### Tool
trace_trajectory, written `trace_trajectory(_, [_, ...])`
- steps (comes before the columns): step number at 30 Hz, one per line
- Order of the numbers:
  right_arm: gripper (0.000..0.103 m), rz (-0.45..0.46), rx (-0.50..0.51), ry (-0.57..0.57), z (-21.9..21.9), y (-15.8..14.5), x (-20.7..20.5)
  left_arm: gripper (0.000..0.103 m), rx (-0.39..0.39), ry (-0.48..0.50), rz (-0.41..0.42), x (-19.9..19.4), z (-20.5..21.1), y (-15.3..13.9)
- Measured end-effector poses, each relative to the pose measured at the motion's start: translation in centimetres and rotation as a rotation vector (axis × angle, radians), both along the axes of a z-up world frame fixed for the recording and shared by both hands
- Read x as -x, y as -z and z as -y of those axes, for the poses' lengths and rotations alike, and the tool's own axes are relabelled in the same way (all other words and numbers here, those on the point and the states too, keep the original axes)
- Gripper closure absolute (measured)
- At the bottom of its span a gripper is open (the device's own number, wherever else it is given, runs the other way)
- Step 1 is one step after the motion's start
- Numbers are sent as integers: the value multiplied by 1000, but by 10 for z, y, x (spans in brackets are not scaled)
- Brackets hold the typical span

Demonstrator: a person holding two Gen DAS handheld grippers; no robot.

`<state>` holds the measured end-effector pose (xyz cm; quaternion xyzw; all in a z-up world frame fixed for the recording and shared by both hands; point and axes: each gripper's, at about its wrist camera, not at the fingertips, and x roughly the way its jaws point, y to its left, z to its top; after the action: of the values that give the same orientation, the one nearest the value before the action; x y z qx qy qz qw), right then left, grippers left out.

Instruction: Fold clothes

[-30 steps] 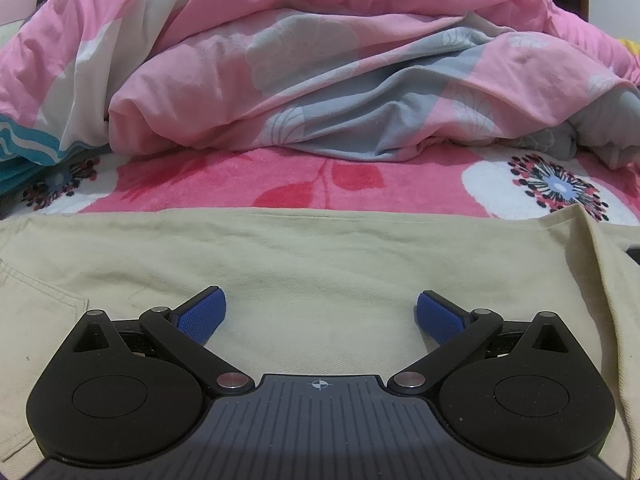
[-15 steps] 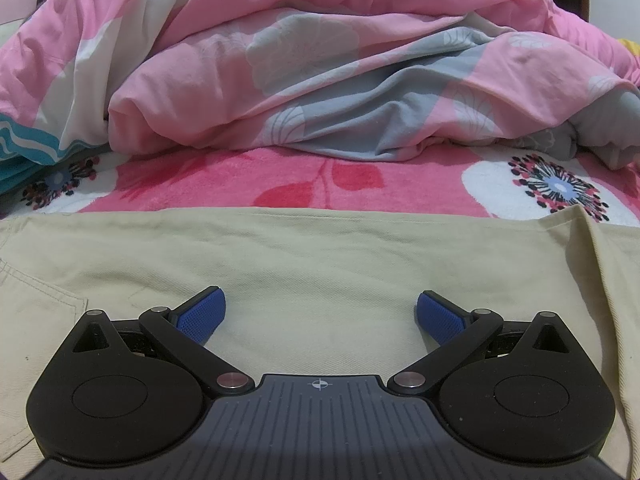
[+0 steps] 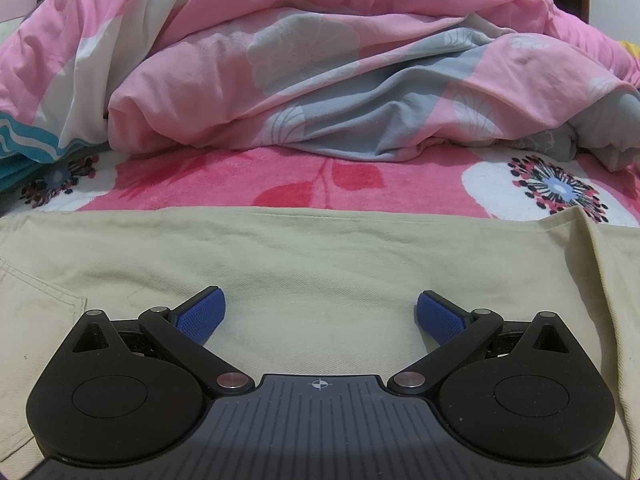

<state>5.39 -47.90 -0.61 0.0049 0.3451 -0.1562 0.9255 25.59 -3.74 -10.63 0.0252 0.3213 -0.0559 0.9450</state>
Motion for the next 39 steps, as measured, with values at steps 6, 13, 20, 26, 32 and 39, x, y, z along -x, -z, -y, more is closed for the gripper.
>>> trace_trajectory(6, [47,33,-178,-597,-155,-24,14,0,3,1,0,0,-1,0])
trace_trajectory(13, [47,-109,-214,-1054,-293,-2,29,0,9,1,2,-1,-2,0])
trace_trajectory(20, [77,-182,-42,-1081,-329,31,45,0,20,1,4,0,-3,-1])
trace_trajectory(26, [84,-46,-53,-896,-284,0,47,0,23,1,4,0,-3,-1])
trace_trajectory(32, [84,153,-82,-582,-184,-60,23,0,22,0,5,0,-3,-1])
trace_trajectory(39, [84,201,17,-315,-78,-82,-22,0,18,0,4,0,-3,-1])
